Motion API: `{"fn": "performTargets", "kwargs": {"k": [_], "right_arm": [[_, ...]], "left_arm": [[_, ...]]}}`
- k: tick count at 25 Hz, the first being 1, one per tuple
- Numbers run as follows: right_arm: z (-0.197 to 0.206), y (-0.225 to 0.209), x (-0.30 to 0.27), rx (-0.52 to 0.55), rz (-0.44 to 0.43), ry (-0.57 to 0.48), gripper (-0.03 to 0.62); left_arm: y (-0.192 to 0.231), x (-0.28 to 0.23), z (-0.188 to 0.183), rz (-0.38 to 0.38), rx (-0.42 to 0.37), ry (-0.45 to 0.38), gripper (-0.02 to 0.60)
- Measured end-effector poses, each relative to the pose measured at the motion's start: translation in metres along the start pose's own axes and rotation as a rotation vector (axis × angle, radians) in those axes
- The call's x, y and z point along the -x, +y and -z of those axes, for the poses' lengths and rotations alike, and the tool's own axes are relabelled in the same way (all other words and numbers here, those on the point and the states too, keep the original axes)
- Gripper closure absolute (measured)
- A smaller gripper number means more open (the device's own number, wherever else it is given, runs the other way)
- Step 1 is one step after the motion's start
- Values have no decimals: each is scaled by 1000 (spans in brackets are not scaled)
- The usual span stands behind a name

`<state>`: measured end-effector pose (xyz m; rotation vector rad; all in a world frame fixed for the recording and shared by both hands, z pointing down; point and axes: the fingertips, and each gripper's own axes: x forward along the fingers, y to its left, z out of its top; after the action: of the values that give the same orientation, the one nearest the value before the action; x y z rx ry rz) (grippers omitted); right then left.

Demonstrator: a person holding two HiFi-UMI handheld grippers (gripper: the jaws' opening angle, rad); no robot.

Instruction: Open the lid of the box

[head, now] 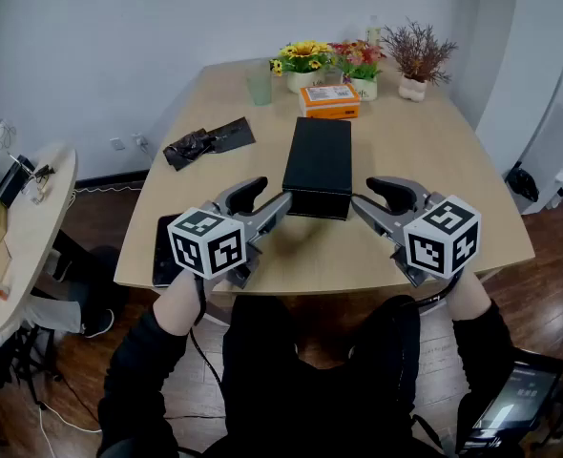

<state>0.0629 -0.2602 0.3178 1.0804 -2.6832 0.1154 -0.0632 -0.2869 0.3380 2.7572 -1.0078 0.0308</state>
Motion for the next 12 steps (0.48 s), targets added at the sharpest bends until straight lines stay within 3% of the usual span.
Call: {"fn": "performTargets", "kwargs": {"k": [2, 4, 6, 7, 9, 12], "right_arm": [[10, -3, -8, 1, 11, 54, 378], [19, -7, -19, 19, 34, 104, 337], [27, -10, -28, 21, 52, 142, 336], [30, -12, -31, 11, 56, 150, 341], [32, -15, -33, -13, 54, 147, 390], [32, -20, -27, -29, 32, 132, 396]], "left_arm": [[-7, -7, 9, 38, -93, 69, 273], [-7, -17, 17, 58, -151, 123, 256], [-3, -27, 23, 62, -157, 149, 257], [-2, -30, 25, 57, -154, 153, 267], [-5, -33, 26, 31, -153, 149, 382], [-22, -37, 27, 7, -168, 141, 412]]}}
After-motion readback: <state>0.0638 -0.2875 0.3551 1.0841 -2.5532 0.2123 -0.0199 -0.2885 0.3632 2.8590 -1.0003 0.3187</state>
